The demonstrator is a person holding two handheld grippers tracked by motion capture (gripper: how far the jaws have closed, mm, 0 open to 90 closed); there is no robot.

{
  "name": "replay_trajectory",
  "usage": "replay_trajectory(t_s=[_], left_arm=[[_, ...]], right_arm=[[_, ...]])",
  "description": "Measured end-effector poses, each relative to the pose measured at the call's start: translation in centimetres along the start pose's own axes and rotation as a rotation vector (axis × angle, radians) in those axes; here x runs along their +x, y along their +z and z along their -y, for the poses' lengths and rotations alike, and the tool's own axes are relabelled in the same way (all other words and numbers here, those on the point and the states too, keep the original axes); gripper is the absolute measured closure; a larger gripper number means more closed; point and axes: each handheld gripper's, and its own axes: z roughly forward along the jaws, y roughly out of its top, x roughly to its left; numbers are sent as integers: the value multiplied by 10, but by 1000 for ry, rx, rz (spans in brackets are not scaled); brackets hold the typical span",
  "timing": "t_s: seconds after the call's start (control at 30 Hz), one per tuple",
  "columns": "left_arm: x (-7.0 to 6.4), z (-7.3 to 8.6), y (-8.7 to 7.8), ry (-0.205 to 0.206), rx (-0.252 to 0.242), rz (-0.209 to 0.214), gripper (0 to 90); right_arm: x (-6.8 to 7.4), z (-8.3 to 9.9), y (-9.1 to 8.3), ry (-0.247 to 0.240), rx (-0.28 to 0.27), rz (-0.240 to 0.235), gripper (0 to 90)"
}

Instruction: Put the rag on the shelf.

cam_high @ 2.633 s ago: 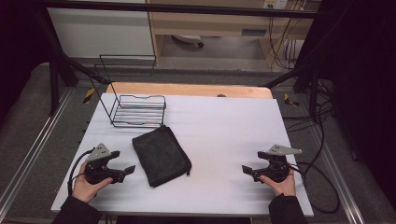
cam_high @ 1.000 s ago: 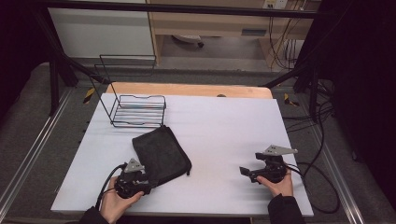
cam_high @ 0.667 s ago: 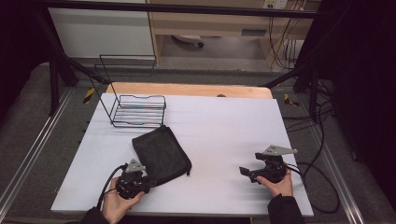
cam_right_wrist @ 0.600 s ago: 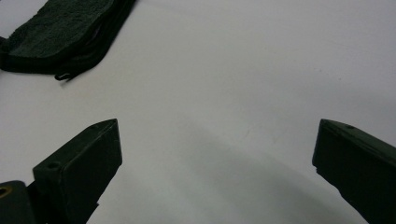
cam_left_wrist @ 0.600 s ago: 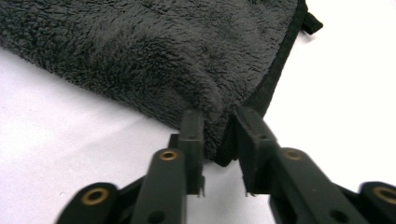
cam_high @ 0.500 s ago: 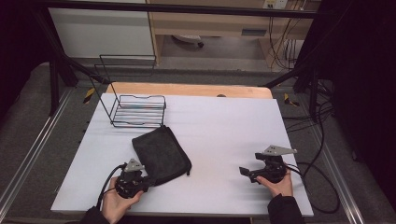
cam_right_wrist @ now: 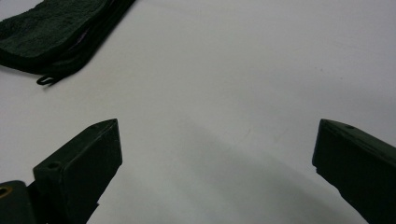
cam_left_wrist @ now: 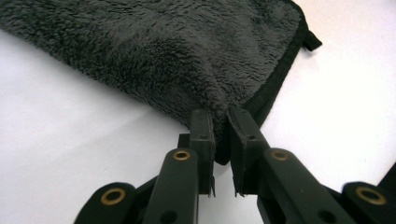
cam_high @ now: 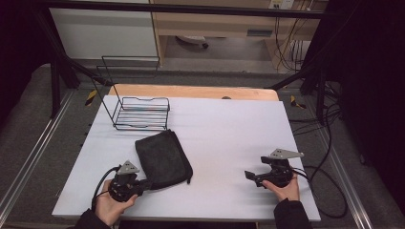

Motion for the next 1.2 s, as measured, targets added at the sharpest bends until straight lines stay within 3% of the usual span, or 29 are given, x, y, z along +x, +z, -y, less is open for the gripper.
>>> replay_trajectory(t_s=[0.27,0.43,0.57,0.6,0.7,0.83,0.97,1.13,1.2], left_arm=[[18,7,-17,13,27,-20,806],[19,10,-18,35,18,-21,778],[24,7,-23,-12,-74,0,625],[26,7,-24,-31,-83,-1,577],[28,6,-18,-58,-62,-32,558],[29,8,-3,-94,-12,-42,580],[28,9,0,-107,-12,-44,617],[28,11,1,-130,-9,-23,753],[27,7,-1,-130,17,-29,809]], right_arm=[[1,0,0,7,3,2,22],[1,0,1,8,7,2,22],[1,0,2,10,6,0,23],[1,0,2,8,6,2,23],[1,1,3,8,11,1,23],[1,1,4,7,13,3,23],[1,1,4,6,11,4,23],[1,1,4,2,15,3,23],[2,0,4,2,16,3,23]])
